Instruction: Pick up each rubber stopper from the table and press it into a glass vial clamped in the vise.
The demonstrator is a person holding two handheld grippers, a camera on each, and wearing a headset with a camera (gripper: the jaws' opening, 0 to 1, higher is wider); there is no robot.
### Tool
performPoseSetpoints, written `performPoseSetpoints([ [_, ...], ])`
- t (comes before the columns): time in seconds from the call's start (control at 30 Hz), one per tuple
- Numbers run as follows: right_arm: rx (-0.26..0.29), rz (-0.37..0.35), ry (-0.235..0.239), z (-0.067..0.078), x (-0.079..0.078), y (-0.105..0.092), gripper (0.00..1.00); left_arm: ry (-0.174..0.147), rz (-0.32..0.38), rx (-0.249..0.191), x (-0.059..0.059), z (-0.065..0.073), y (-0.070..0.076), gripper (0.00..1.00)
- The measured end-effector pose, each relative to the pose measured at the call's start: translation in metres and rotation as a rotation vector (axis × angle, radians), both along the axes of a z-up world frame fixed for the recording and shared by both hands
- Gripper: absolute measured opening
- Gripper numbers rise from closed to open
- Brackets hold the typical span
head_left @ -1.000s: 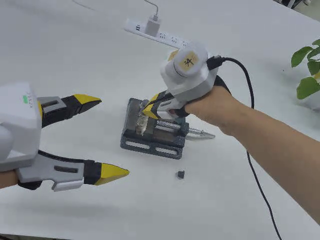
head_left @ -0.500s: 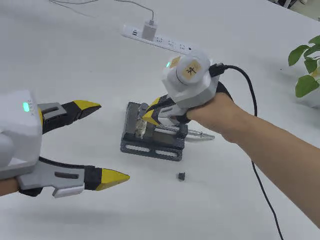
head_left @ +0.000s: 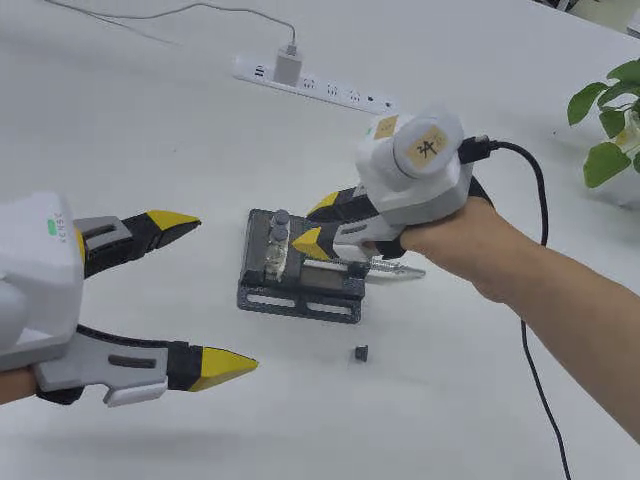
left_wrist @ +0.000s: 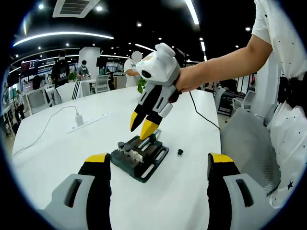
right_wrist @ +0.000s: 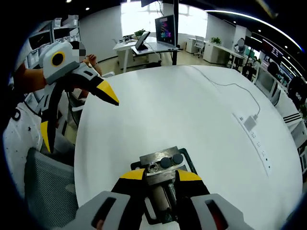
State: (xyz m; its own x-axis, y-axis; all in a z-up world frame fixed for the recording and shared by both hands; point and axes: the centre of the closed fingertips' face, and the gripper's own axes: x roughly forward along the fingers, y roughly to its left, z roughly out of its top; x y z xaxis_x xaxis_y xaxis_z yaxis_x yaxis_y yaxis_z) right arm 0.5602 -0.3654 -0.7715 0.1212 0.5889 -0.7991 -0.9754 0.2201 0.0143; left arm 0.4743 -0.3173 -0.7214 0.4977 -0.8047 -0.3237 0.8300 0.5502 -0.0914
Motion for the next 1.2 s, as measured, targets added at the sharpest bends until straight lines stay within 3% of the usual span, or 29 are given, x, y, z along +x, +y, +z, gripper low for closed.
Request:
performPoseSetpoints([
  [0.53, 0.122, -0.024, -0.026, 0.02, -0.01, -0.023, 0.41, -0.005, -0.035, 0.051, 0.001, -0.004, -0.004, 0.81],
  [1.2, 0.226, -0.037, -0.043, 0.025, -0.046, -0.078, 0.67, -0.026, -0.143, 0.163, 0.003, -0.013, -0.025, 0.8],
])
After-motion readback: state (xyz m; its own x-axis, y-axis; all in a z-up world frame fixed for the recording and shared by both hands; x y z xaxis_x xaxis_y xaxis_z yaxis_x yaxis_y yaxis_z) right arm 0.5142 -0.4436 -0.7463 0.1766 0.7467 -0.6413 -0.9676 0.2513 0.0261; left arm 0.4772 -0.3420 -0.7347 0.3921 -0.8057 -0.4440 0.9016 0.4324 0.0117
